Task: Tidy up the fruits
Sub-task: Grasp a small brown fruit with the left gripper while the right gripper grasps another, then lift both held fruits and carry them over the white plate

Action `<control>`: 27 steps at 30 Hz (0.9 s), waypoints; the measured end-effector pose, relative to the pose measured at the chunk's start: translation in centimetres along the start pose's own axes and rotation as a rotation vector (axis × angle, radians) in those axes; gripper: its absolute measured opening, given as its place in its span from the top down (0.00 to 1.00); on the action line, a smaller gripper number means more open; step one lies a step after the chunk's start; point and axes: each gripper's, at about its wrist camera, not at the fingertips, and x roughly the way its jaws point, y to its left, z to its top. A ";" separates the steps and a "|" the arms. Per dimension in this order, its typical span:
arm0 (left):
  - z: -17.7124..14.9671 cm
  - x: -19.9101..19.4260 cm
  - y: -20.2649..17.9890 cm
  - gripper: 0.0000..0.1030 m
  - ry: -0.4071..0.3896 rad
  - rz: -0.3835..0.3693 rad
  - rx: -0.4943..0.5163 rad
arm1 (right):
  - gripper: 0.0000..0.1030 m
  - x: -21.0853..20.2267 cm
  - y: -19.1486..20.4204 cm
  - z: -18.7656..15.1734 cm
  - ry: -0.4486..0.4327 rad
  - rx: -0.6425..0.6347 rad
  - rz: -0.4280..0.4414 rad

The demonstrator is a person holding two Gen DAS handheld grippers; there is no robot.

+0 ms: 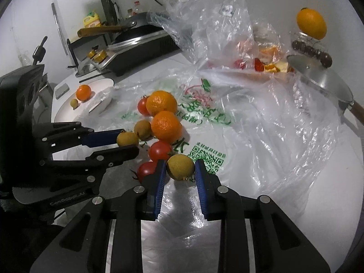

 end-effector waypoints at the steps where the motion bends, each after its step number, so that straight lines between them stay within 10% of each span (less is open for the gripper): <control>1: 0.0 -0.3 0.0 0.73 -0.005 -0.001 -0.001 | 0.73 -0.2 0.1 0.1 -0.005 -0.002 -0.003; 27: -2.7 -7.9 7.0 0.73 -0.119 0.056 -0.092 | 0.73 -1.7 8.1 3.5 -0.072 -0.099 0.016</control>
